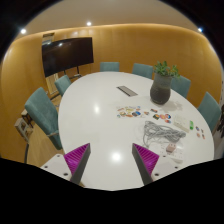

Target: Unplug charger

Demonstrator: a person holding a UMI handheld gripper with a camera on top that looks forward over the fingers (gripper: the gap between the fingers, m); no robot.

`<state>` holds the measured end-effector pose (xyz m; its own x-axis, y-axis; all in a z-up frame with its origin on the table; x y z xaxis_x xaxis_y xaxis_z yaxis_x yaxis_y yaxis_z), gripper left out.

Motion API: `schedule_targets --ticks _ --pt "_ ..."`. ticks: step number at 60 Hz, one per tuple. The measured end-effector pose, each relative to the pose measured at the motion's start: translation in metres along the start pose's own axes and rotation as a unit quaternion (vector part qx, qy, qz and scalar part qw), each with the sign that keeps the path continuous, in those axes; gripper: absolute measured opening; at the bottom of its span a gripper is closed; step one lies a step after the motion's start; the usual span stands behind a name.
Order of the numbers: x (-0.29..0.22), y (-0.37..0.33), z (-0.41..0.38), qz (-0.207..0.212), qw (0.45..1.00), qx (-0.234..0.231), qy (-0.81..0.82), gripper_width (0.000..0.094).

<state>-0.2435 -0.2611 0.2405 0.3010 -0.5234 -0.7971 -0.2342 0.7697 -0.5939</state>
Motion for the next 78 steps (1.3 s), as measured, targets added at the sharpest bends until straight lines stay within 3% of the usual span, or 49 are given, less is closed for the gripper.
schedule_targets --ticks 11,20,28,35,44,54,62,68,71,78 --pt "0.022 0.01 0.01 -0.018 1.0 -0.001 0.0 0.0876" --pt "0.068 0.026 0.039 -0.029 1.0 0.009 0.002 0.0868" --pt "0.117 0.05 0.096 -0.046 0.996 0.071 0.002 0.0877" --pt "0.135 0.079 0.146 -0.036 0.991 0.128 0.028 0.0886" --pt "0.122 0.13 0.195 0.001 0.979 0.192 0.076 0.0881" --pt "0.094 0.187 0.219 0.031 0.967 0.223 0.122 0.086" --pt "0.085 0.222 0.233 0.026 0.956 0.251 0.147 0.0701" --pt "0.088 0.236 0.238 0.014 0.953 0.26 0.156 0.0512" --pt "0.089 0.236 0.242 0.015 0.95 0.273 0.153 0.0361" --pt "0.09 0.236 0.241 0.011 0.952 0.266 0.152 0.0261"
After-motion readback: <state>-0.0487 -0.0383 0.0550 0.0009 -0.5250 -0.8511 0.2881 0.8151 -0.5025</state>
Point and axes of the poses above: the point between the fingertips, and its own axes, seen from behind it with the camera up: z to the right, x down, y forward, the way the camera looks, the point moved 6 cm from there along -y, backward, against the way the camera looks, and after that the axes turned 14 degrees about x, right-handed, at the moved point
